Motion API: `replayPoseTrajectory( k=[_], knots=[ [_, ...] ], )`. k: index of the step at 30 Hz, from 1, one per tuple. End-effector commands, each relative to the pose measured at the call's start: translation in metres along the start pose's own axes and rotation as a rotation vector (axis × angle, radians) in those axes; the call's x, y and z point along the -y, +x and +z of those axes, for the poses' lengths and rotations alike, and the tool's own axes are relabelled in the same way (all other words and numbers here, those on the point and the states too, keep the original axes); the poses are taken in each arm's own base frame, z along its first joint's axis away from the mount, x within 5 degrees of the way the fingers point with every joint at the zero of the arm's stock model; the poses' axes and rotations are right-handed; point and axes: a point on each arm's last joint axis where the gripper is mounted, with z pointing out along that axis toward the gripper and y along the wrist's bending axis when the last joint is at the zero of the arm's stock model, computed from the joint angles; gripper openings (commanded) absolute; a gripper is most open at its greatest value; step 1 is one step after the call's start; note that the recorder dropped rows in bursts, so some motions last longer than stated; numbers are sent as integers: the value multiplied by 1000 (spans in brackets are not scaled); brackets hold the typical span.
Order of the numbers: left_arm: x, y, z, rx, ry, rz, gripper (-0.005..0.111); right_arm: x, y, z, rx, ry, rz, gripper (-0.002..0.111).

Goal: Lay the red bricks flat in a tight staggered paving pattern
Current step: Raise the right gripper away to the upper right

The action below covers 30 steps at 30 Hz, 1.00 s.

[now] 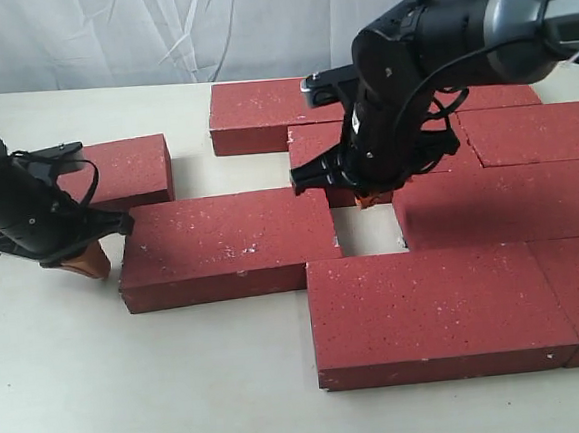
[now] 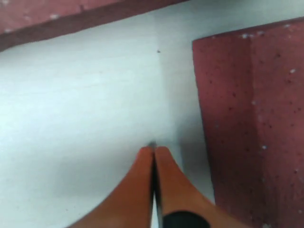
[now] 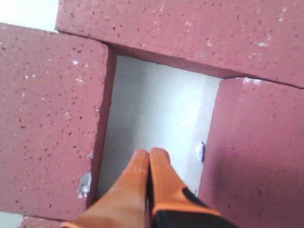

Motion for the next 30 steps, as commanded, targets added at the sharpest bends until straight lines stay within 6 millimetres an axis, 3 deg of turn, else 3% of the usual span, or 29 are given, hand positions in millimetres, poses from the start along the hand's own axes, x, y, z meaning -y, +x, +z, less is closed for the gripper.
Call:
replayPoseTrajectory(
  k=[1,8,11,18,24,30],
  knots=[
    [0,-2,-13,43,-24,-8,0,8,-3,-26,34,-43,5,-1],
    [4,-3,-25,83,-25,6,0,21,-5,-59,76,-193,-8,-1],
    [3,-4,-25,85,-31,12,0,46,-5,-80,87,-295,24,-1],
    [3,-4,-25,85,-31,12,0,108,2,-131,218,-247,124,-1],
    [3,-4,-25,90,-30,9,0,112,11,-167,339,-226,109,-1],
    [3,-4,-25,92,-30,9,0,114,12,-165,346,-208,103,-1]
  ],
)
